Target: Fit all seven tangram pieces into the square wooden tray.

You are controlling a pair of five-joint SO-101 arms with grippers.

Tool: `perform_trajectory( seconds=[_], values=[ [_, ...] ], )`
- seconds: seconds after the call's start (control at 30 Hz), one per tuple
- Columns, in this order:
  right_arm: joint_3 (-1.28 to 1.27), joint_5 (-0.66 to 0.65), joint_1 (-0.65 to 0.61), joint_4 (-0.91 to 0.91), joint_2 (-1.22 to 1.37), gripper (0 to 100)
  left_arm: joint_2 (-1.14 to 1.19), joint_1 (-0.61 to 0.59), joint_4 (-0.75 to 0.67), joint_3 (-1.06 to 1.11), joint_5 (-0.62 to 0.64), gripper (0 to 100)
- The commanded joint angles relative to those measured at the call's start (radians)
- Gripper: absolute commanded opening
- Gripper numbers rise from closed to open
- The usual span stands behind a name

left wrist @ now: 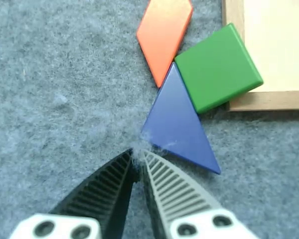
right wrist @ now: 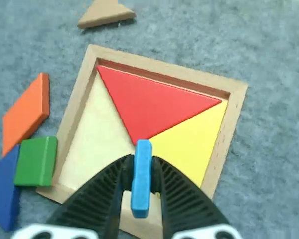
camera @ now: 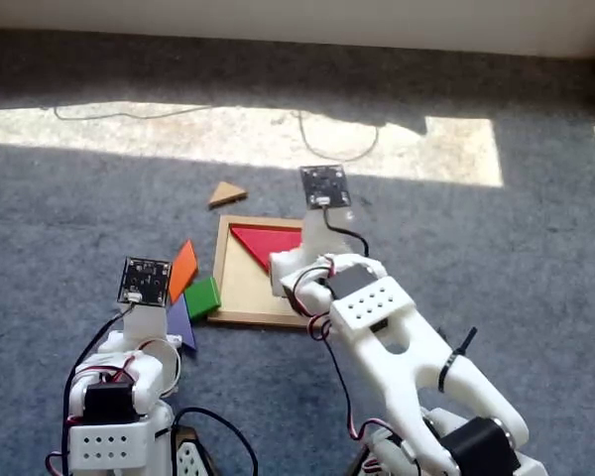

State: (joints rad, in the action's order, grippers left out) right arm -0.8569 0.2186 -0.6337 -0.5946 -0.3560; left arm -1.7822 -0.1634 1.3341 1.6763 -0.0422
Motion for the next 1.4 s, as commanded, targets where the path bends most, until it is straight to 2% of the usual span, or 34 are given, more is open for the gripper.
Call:
perform_trajectory(
  seconds=[0.0, 0.3, 0.53, 0.73, 0.9, 1.13, 1.37],
  values=[
    [0.067, -0.201, -0.024, 0.021, -0.004, 0.4, -0.041, -0.007, 0.005, 0.019, -0.003, 1],
    [0.076, -0.497, -0.133, -0.065, 0.004, 0.4, -0.041, -0.007, 0.005, 0.019, -0.003, 1],
    [0.076, -0.623, -0.156, -0.065, 0.005, 0.5, -0.041, -0.007, 0.005, 0.019, -0.003, 1],
    [0.076, -0.655, -0.222, -0.061, 0.007, 0.5, -0.041, -0.007, 0.005, 0.019, -0.003, 1],
    [0.076, -0.655, -0.226, -0.053, 0.007, 0.9, -0.041, -0.007, 0.005, 0.019, -0.002, 1],
    [0.076, -0.647, -0.225, -0.041, 0.007, 20.0, -0.041, -0.007, 0.005, 0.019, -0.002, 1],
    [0.117, -0.647, -0.223, -0.045, -0.005, 20.1, -0.041, -0.007, 0.005, 0.019, -0.002, 1]
  ],
)
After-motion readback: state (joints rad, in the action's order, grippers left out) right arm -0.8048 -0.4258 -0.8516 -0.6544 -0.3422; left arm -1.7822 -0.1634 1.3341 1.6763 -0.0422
